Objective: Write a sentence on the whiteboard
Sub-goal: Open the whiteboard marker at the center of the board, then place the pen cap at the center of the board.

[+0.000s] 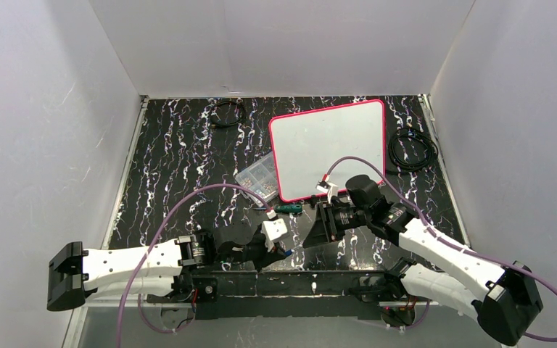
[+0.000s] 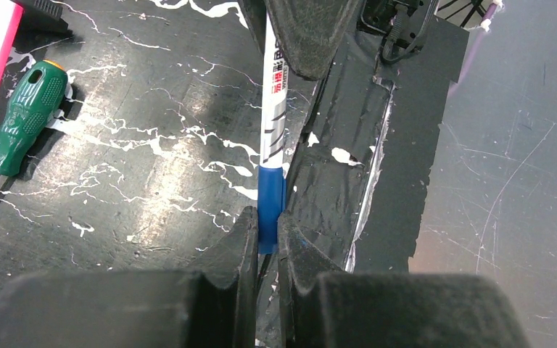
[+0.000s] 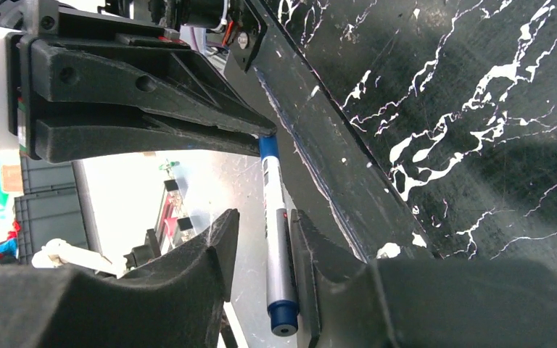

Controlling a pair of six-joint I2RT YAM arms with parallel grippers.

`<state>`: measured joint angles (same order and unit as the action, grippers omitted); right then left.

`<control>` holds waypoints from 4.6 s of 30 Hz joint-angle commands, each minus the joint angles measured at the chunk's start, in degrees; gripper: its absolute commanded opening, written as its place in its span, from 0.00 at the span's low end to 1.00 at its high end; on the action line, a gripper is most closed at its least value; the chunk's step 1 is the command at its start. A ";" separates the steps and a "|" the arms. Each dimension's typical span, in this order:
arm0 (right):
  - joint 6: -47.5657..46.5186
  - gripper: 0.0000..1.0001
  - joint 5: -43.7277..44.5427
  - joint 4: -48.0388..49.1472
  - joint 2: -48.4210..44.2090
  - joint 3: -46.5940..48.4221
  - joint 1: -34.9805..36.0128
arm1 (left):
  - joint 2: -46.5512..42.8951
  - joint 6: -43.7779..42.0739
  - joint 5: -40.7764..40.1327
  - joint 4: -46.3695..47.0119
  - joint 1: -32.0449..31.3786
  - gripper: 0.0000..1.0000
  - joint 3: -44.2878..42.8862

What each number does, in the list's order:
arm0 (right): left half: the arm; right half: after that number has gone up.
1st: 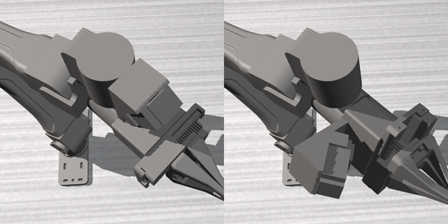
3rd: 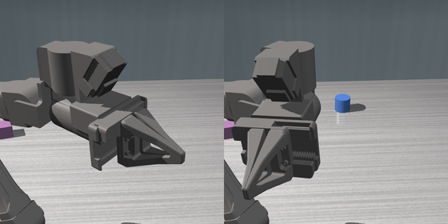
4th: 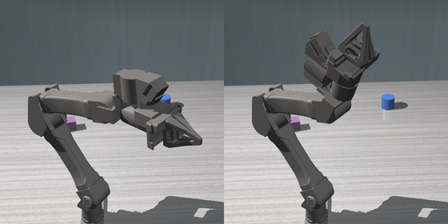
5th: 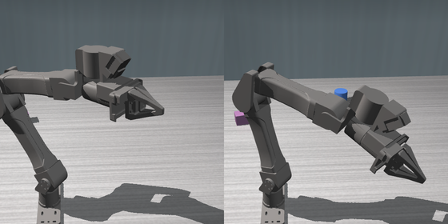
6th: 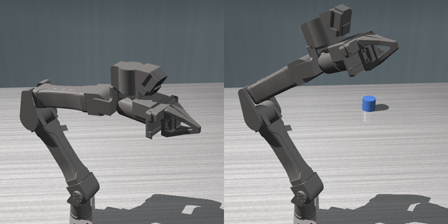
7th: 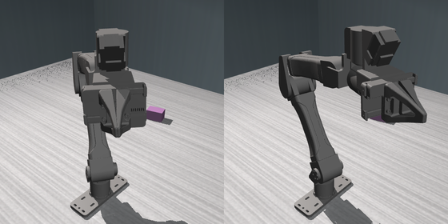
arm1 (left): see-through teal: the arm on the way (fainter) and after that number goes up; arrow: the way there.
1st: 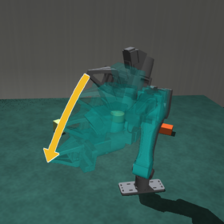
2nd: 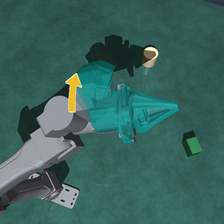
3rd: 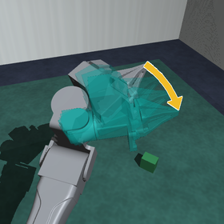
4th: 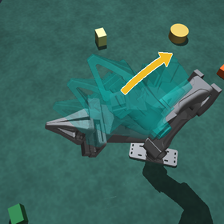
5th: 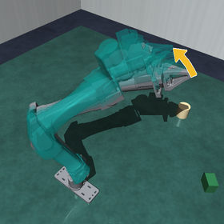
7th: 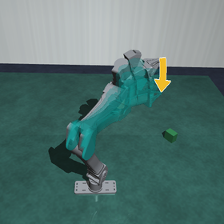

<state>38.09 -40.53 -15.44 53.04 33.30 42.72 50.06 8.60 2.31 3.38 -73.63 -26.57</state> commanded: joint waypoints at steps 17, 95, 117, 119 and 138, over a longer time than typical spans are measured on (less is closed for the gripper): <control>0.68 0.19 -2.40 5.77 0.46 -1.59 -0.27 | 0.49 0.01 -0.29 0.06 -0.19 0.00 -0.94; 18.57 0.01 7.91 59.96 -3.47 -0.15 -1.41 | -11.47 35.48 15.96 4.09 27.74 0.23 -19.53; 26.93 0.01 9.80 73.29 -5.88 -6.10 -5.59 | -15.11 34.64 17.29 4.36 28.10 0.00 -20.19; 26.71 0.01 9.94 72.50 -6.16 -6.42 -5.91 | -15.65 34.40 17.12 4.36 28.26 0.00 -20.11; -3.16 0.01 27.36 14.68 -19.98 4.84 -7.30 | -3.76 28.83 4.47 -26.36 27.21 0.00 -15.19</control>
<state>43.75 -19.53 13.10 34.35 34.17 35.64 39.22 35.22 6.70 -19.09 -45.52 -48.18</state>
